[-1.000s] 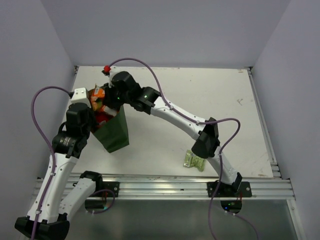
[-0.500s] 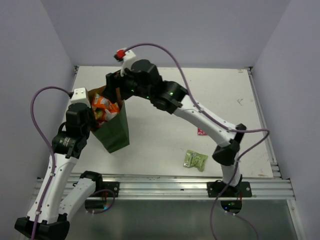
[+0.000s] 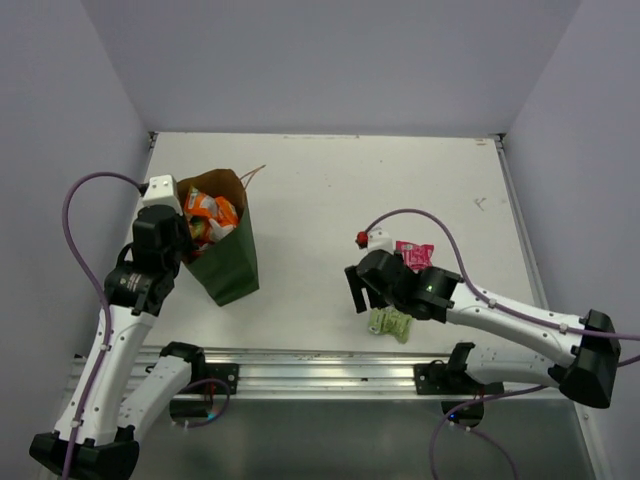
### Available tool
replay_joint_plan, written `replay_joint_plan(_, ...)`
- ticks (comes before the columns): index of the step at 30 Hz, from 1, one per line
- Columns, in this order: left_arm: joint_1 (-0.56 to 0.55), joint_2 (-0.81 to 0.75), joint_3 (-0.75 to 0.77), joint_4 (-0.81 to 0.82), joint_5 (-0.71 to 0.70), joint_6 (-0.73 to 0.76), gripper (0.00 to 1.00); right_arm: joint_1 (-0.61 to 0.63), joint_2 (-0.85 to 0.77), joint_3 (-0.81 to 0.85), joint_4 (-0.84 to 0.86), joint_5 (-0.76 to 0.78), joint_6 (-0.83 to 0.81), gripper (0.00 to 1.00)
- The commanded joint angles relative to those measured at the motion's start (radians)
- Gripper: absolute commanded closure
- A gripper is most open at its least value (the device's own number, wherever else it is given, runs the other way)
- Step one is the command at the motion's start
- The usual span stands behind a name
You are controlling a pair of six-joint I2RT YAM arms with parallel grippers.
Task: Place the snacks into the paper bag
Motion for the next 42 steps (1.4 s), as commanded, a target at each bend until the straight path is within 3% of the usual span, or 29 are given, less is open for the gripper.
replay_joint_plan(1,0.003,0.005,0.02,0.016,0.043,0.011,1.0,0.001,-0.064,-0.103,-0.029,0.045,0.173,0.2)
replay_joint_plan(7,0.003,0.016,0.03,0.013,0.058,0.015,1.0,0.005,-0.112,-0.214,-0.063,0.034,0.279,0.19)
replay_joint_plan(13,0.003,0.011,0.027,0.002,0.061,0.021,1.0,0.005,-0.129,-0.379,0.009,-0.06,0.354,0.19)
replay_joint_plan(24,0.0,-0.003,0.041,-0.018,0.054,0.035,1.0,0.005,-0.003,-0.452,0.156,-0.066,0.343,0.22)
replay_joint_plan(26,-0.005,-0.007,0.041,-0.019,0.05,0.037,1.0,0.003,0.02,-0.45,0.171,-0.067,0.336,0.33)
replay_joint_plan(27,-0.005,-0.009,0.04,-0.019,0.049,0.037,1.0,0.003,0.026,-0.449,0.175,-0.066,0.329,0.52)
replay_joint_plan(29,-0.006,-0.012,0.04,-0.019,0.047,0.038,1.0,0.005,0.035,-0.433,0.166,-0.074,0.316,0.73)
replay_joint_plan(30,-0.008,-0.015,0.04,-0.019,0.044,0.04,1.0,0.005,0.032,-0.395,0.152,-0.078,0.294,0.97)
replay_joint_plan(31,-0.006,-0.016,0.04,-0.021,0.041,0.04,1.0,0.006,0.026,-0.362,0.127,-0.075,0.279,1.0)
replay_joint_plan(33,-0.006,-0.026,0.035,-0.021,0.04,0.04,1.0,0.015,0.0,-0.273,0.035,-0.031,0.218,1.0)
replay_joint_plan(36,-0.006,-0.035,0.032,-0.026,0.041,0.04,1.0,0.017,0.021,0.003,-0.048,0.024,0.091,1.0)
replay_joint_plan(37,-0.006,-0.036,0.034,-0.026,0.041,0.04,1.0,0.015,0.047,0.174,-0.058,0.059,0.054,1.0)
replay_joint_plan(39,-0.006,-0.042,0.035,-0.029,0.04,0.038,1.0,0.015,0.149,0.433,-0.056,0.072,-0.053,1.0)
replay_joint_plan(42,-0.006,-0.05,0.037,-0.033,0.04,0.035,1.0,0.017,0.276,0.661,0.015,0.0,-0.169,1.0)
